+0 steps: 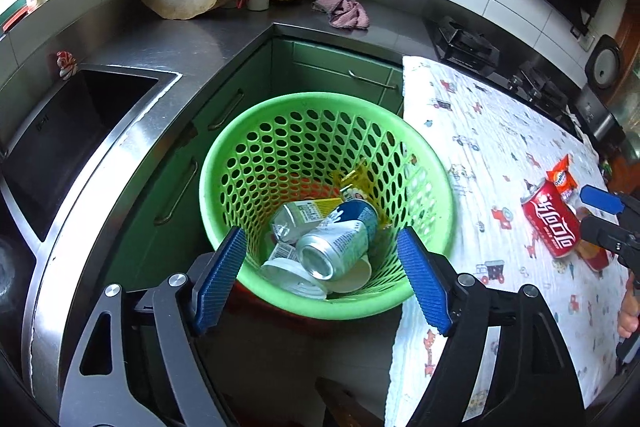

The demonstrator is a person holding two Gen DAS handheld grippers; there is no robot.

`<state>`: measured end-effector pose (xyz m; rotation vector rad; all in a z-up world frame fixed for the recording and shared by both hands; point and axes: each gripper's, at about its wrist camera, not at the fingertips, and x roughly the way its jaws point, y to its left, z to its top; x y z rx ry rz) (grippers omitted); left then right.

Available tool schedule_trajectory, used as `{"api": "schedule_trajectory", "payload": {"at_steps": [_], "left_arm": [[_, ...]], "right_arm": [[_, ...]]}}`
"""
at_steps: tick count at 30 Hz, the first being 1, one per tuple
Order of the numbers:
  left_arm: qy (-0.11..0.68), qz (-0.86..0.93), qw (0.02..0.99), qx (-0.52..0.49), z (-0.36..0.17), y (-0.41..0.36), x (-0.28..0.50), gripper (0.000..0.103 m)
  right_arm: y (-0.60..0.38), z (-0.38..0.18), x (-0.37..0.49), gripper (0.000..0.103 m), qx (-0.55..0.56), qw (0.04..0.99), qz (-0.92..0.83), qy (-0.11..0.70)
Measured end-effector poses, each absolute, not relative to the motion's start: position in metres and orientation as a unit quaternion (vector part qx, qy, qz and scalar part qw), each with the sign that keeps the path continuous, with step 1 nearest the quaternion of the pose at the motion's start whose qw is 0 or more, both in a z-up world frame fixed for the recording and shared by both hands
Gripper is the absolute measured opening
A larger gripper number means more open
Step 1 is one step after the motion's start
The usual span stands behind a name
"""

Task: Collect trash
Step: 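Drop the lid into the basket with the left tool while the right drops the can, then grasp the gold Dongpeng bottle with the right tool while the left grasps the red Coca-Cola can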

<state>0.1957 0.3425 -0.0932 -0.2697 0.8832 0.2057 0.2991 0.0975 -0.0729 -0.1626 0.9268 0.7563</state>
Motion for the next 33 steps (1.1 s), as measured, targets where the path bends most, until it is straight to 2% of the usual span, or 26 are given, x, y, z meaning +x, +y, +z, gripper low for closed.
{"api": "schedule_trajectory", "payload": {"at_steps": [13,24,33], "left_arm": [[0.437,0.059,0.890,-0.119,-0.086,0.265,0.210,0.090],[0.449,0.038,0.884,-0.123,-0.087,0.212,0.230,0.090],[0.458,0.031,0.881,-0.116,-0.087,0.185,0.246,0.090]], "right_arm": [[-0.039,-0.092,0.303,0.084,-0.096,0.831,0.284,0.469],[-0.120,-0.110,0.330,0.084,-0.161,0.806,0.252,0.511],[-0.134,-0.130,0.354,0.085,-0.216,0.762,0.278,0.544]]}}
